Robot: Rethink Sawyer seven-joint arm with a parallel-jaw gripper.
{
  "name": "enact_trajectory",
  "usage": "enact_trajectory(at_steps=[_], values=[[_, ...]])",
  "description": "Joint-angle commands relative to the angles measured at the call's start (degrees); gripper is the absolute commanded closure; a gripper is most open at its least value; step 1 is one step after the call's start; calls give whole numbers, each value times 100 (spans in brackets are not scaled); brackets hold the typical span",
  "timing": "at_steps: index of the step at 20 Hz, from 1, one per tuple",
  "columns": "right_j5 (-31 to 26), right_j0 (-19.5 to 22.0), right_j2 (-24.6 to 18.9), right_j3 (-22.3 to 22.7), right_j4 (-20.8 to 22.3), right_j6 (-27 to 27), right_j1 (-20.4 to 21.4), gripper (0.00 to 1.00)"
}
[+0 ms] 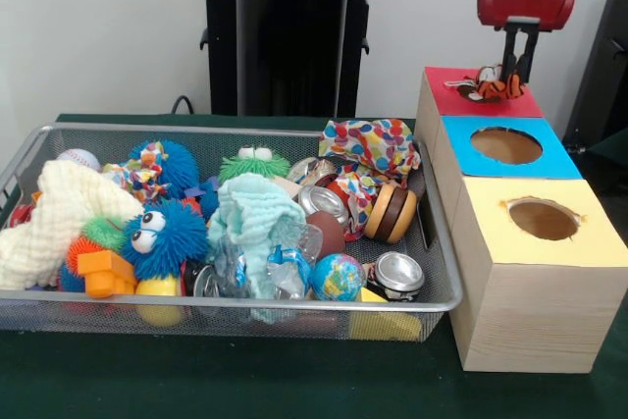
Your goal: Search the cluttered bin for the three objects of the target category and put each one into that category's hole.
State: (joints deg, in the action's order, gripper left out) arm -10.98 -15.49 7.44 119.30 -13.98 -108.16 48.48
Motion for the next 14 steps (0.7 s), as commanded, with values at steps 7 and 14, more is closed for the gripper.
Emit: enact_trajectory(at_steps=[7, 14], values=[[27, -22, 43, 366, -324, -1431, -187, 100], [172, 41, -88, 473, -353, -1454, -171, 100]])
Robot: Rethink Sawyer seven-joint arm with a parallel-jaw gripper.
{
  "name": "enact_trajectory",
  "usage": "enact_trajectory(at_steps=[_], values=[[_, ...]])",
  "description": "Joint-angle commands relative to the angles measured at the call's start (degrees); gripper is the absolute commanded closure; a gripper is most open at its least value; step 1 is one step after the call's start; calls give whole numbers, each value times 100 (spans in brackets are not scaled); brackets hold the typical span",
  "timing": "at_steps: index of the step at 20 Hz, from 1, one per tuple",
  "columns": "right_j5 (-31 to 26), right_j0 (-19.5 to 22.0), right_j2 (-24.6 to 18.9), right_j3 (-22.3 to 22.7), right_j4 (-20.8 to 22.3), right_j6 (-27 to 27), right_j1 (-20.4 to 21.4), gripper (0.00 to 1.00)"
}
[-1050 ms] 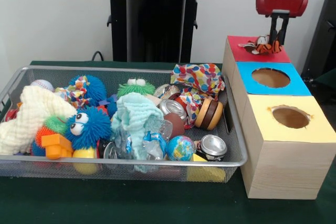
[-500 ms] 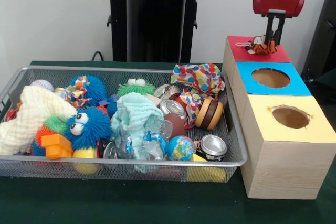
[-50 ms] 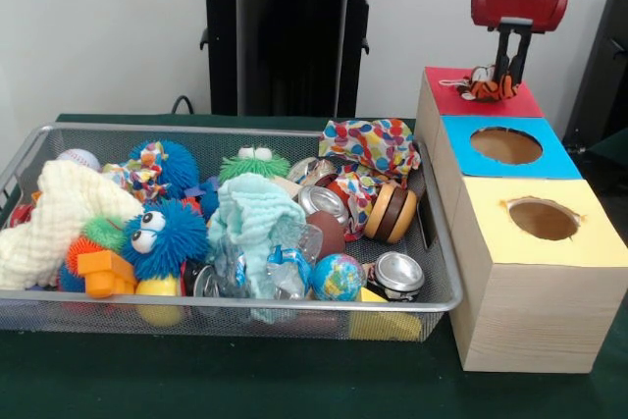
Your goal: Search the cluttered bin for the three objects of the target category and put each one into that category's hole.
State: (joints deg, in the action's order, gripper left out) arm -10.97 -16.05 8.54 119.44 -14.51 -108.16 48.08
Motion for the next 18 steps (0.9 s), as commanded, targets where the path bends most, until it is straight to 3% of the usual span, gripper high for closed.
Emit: enact_trajectory(at_steps=[1, 14, 18], values=[[180, 99, -210, 464, -310, -1459, -133, 100], [152, 61, -291, 531, -437, -1490, -152, 100], [103, 309, -650, 721, -635, -1514, -70, 100]])
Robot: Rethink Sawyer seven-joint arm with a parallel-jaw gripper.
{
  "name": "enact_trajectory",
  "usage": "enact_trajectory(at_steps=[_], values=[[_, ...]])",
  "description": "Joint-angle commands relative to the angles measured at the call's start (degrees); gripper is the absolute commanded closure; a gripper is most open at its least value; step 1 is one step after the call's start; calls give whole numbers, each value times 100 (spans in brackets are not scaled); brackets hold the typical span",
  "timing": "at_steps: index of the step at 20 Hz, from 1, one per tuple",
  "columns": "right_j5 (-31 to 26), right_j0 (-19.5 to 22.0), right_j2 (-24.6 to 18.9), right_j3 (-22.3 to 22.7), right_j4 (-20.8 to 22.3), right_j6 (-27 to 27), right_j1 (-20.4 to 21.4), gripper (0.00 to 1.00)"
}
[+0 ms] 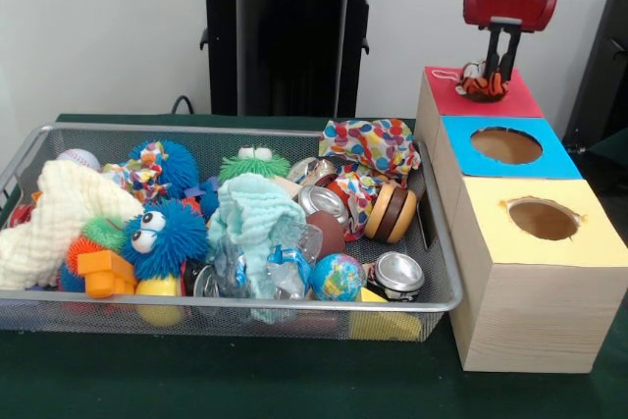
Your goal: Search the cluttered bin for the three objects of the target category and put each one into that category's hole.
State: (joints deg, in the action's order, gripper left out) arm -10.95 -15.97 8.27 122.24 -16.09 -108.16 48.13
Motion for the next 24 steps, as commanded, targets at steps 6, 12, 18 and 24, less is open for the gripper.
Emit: enact_trajectory(at_steps=[6, 12, 18, 24], values=[[51, 373, -753, 447, -640, -1416, -58, 0], [69, 408, -805, 408, -684, -1340, -57, 0], [-44, 284, -650, 309, -709, -1389, -3, 0], [-831, -46, -221, 59, -653, -1435, 375, 0]])
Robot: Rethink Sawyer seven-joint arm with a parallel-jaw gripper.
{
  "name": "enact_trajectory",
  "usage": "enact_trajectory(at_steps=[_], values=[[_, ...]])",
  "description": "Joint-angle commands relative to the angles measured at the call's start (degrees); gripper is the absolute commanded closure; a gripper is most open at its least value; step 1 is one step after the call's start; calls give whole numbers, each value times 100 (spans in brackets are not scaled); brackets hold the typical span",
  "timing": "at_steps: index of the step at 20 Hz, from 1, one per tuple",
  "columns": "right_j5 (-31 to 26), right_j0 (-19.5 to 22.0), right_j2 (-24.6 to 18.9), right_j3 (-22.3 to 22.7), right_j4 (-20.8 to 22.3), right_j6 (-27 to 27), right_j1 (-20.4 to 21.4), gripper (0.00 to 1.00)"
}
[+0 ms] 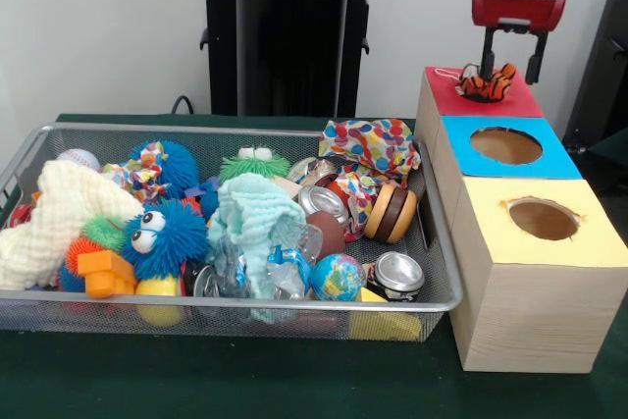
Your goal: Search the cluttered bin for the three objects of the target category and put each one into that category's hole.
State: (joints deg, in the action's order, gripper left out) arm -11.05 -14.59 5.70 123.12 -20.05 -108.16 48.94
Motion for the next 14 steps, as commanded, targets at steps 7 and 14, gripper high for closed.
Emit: enact_trajectory(at_steps=[7, 14], values=[[-1261, -439, 325, -109, -157, -1457, 600, 0], [-1142, -329, 404, -195, -31, -1191, 482, 0]])
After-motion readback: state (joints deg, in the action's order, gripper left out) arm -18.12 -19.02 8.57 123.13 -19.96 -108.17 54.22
